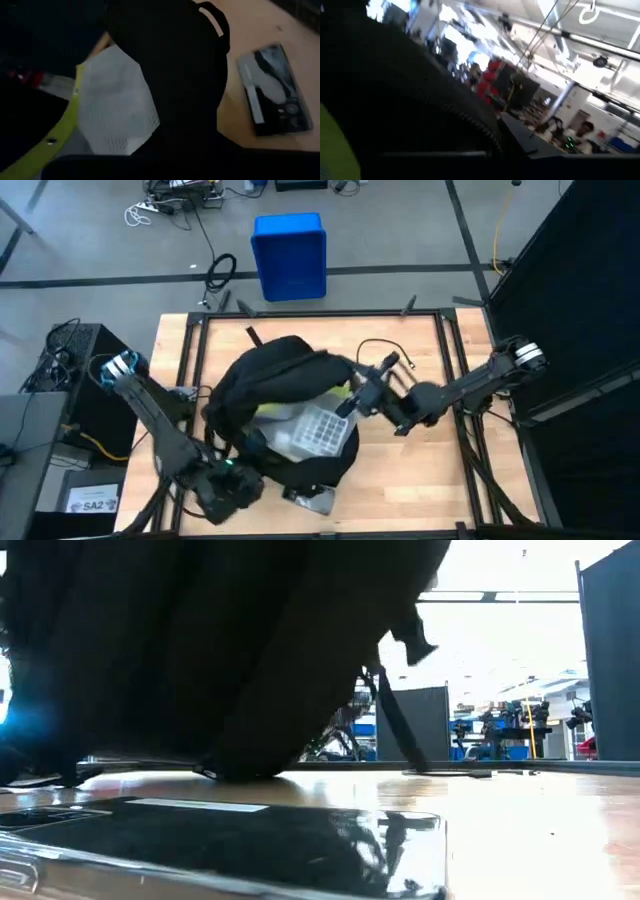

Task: Unpack backpack
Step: Put the zip bag into the backpack

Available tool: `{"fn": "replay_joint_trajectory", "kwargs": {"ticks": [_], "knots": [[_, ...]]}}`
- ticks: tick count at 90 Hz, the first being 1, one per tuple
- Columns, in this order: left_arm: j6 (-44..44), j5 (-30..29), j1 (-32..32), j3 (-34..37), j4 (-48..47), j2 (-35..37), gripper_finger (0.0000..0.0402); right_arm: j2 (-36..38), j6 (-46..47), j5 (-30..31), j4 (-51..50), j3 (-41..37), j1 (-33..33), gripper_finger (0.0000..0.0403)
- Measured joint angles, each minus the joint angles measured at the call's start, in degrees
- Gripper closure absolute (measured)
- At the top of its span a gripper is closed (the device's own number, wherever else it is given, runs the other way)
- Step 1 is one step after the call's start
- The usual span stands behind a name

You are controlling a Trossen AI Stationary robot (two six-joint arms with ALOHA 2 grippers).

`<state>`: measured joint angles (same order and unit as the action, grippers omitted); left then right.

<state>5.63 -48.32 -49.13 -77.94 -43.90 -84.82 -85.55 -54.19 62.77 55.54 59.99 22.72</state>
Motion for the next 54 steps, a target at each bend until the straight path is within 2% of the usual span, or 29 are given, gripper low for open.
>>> {"fn": "replay_joint_trajectory", "kwargs": {"ticks": [20,35,44,54], "knots": [[2.1,-3.0,-2.7,1.3,0.6,11.6,0.0401,8.1,-0.4,-2.5,0.0,0.0,1.2,0.0403],[3.1,-3.7,-3.2,1.3,0.9,16.4,0.0402,10.1,-0.3,-2.4,-0.7,0.0,1.0,0.0403],[3.0,-4.4,-3.1,1.3,0.4,18.3,0.0401,9.9,0.4,0.5,-4.9,0.1,-0.6,0.0403],[1.4,-1.6,-1.1,1.3,0.1,18.7,0.0401,9.8,5.2,2.1,-12.6,0.1,-2.3,0.0403]]}}
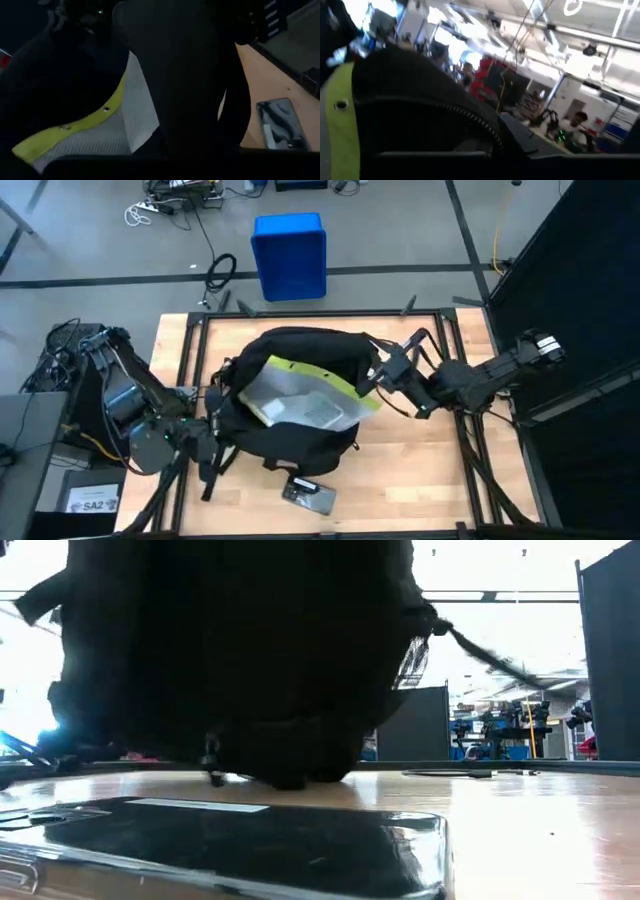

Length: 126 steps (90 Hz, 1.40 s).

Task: Unpack backpack
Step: Put the zip bag into the backpack

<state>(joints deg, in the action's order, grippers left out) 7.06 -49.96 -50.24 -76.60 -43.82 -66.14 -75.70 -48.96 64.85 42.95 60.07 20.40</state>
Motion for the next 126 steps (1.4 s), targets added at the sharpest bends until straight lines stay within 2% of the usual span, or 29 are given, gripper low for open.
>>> {"fn": "replay_joint_trajectory", "kwargs": {"ticks": [9,25,37,42,55,67,82,98,115,126], "knots": [[0.2,0.0,0.2,0.1,-0.6,-0.3,0.0401,-0.1,1.4,-1.0,-0.1,0.0,-0.8,0.0403],[1.7,-5.0,-0.5,0.1,-2.0,1.5,0.0401,0.0,1.3,-1.5,1.2,0.0,-0.5,0.0403],[-0.5,-8.0,-0.3,2.5,-2.4,5.9,0.0401,0.0,4.5,2.0,-6.0,0.0,-0.5,0.0403],[-3.5,-6.7,1.1,5.3,-2.2,7.8,0.0401,0.0,8.1,2.6,-10.9,0.0,-0.6,0.0403],[-11.3,1.3,6.3,14.5,-1.8,10.5,0.0401,-0.1,17.0,1.6,-19.8,0.0,-1.5,0.0403],[-10.1,2.5,6.8,22.5,5.0,14.2,0.0401,-0.1,27.0,-4.5,-25.7,0.0,-3.7,0.0403],[-9.1,4.7,8.5,27.4,9.1,16.9,0.0401,-0.4,39.1,-17.7,-31.5,0.0,-9.3,0.0403],[-7.0,4.4,8.6,28.1,13.7,20.2,0.0401,-2.6,43.4,-24.5,-31.9,0.0,-14.5,0.0403],[3.8,2.9,8.6,27.3,26.9,24.4,0.0401,-2.9,47.8,-33.1,-32.4,0.0,-16.8,0.0403],[5.7,2.6,9.0,27.2,27.4,25.2,0.0401,-2.9,49.8,-35.6,-36.7,0.0,-17.2,0.0403]]}}
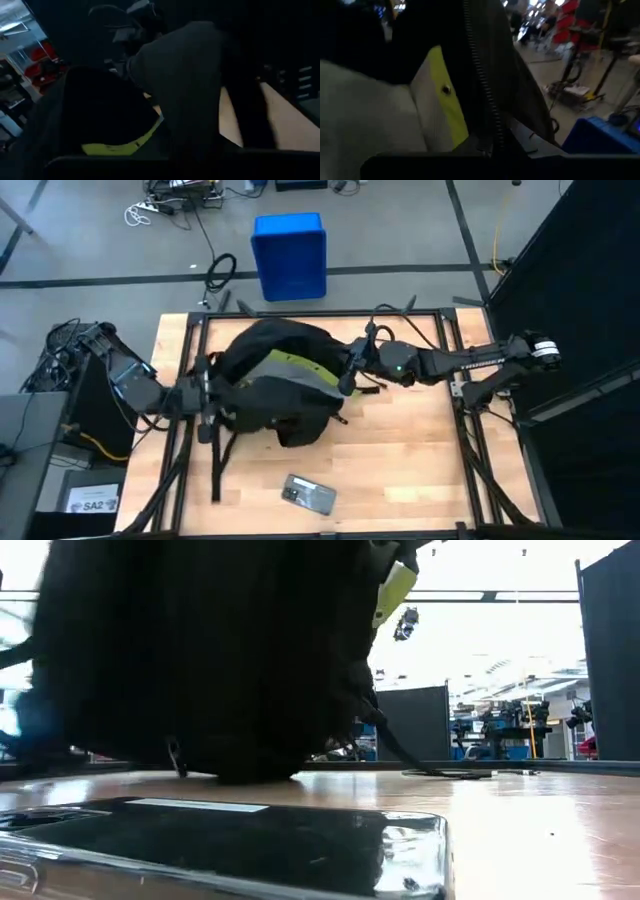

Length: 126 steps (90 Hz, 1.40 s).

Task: Unpack backpack
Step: Put the zip bag into the backpack

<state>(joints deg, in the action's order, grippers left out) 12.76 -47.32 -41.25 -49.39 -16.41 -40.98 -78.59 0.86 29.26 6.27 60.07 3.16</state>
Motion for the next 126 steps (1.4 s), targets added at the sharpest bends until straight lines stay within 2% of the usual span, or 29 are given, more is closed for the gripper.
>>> {"fn": "replay_joint_trajectory", "kwargs": {"ticks": [6,14,32,48,67,75,85,107,117,126], "knots": [[-3.0,0.7,0.0,0.0,-3.6,-0.4,0.0401,0.0,0.4,0.0,-2.1,0.0,0.0,0.0403],[-9.1,4.6,0.0,1.8,-6.3,-1.8,0.0401,0.0,0.4,0.5,-1.6,0.0,0.8,0.0403],[-19.1,15.4,0.0,9.0,-5.7,-7.9,0.0401,0.2,-4.4,0.8,7.5,-0.1,2.6,0.0403],[-24.3,17.8,0.1,13.4,-3.1,-14.3,0.0401,0.8,-8.0,1.0,12.1,-0.1,3.9,0.0403],[-24.0,17.1,0.1,13.9,2.2,-18.8,0.0367,1.0,-6.1,1.4,8.1,-0.1,4.7,0.0403],[-21.9,17.1,0.1,13.9,4.9,-19.0,0.0336,1.0,-4.0,1.9,3.9,-0.1,5.3,0.0403],[-20.1,17.1,0.1,11.8,4.8,-19.0,0.0288,1.0,-3.4,5.5,0.1,-0.1,6.7,0.0403],[-13.8,16.8,-0.1,5.0,5.1,-18.9,0.02,0.9,-3.5,7.3,-0.7,-0.1,8.6,0.0403],[-10.3,12.2,-0.1,3.3,5.7,-18.9,0.018,0.9,-3.5,7.3,-0.8,-0.1,9.1,0.0403],[-8.1,5.4,0.1,3.2,5.7,-19.0,0.017,0.9,-3.5,7.4,-0.5,-0.1,9.6,0.0403]]}}
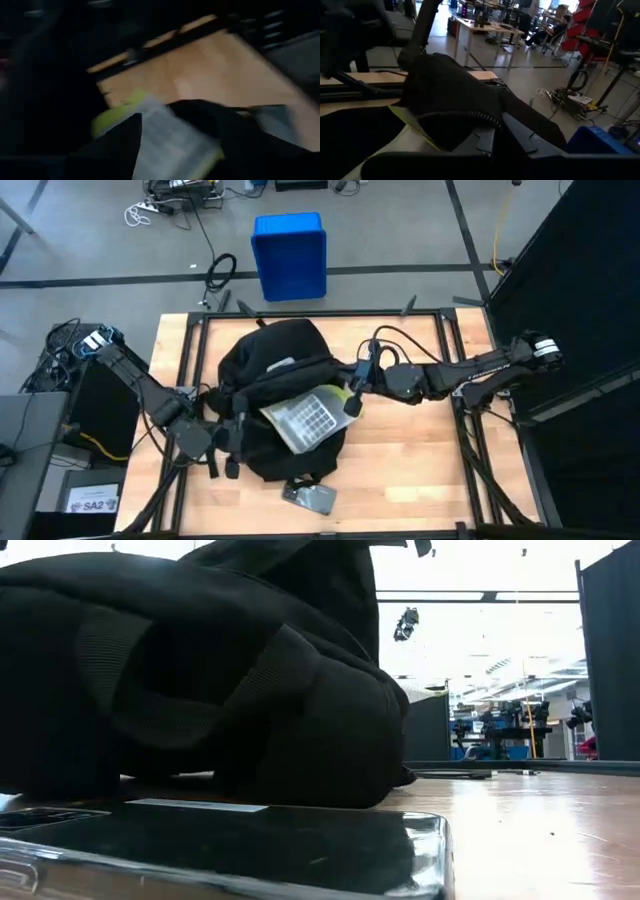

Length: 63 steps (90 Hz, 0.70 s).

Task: Unpack backpack
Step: Put the zip bag into the backpack

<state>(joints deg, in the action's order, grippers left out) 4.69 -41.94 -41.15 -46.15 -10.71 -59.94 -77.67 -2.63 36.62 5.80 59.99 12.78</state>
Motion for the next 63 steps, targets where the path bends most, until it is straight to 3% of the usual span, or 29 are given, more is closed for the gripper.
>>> {"fn": "replay_joint_trajectory", "kwargs": {"ticks": [21,63], "knots": [[2.6,-13.6,3.0,0.0,0.2,-0.8,0.0156,0.0,0.0,-0.2,1.3,0.0,0.7,0.0403],[2.7,-20.3,11.2,0.0,-0.5,-0.8,0.0106,0.0,0.0,-0.2,1.4,0.0,1.0,0.0403]]}}
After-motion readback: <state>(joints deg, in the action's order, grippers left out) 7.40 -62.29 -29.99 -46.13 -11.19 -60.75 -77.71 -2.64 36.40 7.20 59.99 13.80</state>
